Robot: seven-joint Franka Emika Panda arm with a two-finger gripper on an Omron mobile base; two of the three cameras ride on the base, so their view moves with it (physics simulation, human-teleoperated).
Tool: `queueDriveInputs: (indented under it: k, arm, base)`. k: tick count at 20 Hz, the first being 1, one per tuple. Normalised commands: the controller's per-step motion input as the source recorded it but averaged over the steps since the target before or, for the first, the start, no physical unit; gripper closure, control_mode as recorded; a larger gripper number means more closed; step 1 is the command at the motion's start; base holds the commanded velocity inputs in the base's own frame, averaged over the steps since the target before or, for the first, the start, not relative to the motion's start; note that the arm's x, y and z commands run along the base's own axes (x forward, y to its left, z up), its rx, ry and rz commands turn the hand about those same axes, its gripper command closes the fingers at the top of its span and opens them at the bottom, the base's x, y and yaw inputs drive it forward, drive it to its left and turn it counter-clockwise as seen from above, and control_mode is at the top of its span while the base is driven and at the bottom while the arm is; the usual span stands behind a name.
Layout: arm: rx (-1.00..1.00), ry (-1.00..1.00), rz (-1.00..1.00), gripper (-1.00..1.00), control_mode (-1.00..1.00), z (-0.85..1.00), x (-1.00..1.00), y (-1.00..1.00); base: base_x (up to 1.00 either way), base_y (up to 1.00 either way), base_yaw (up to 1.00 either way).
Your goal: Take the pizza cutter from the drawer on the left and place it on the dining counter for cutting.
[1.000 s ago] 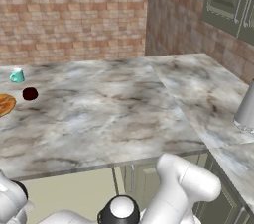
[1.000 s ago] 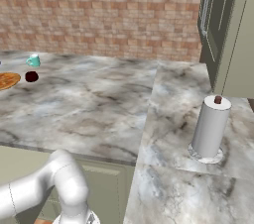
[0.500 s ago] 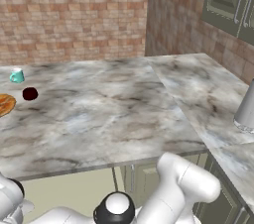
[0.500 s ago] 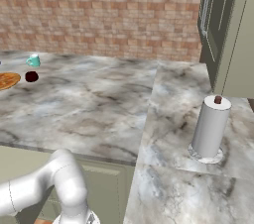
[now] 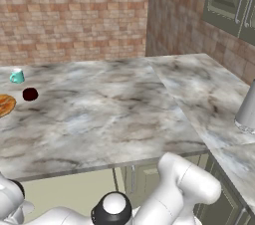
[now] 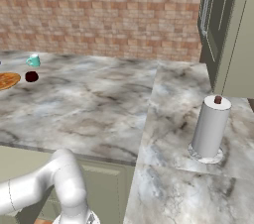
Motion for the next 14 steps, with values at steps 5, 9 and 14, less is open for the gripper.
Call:
queueDriveInputs:
  k: [5, 9, 14]
  arm:
    - [0.0, 0.0, 0.0, -1.0, -1.0, -0.26, 0.03, 0.0]
    - [0.0, 0.0, 0.0, -1.0, -1.0, -0.19, 0.02, 0.0]
    - [0.0, 0.0, 0.0, -1.0, -1.0, -0.02, 0.08, 0.0]
  base:
    - [0.0, 0.0, 0.0]
    - [0.0, 0.0, 0.0]
    - [0.0, 0.0, 0.0]
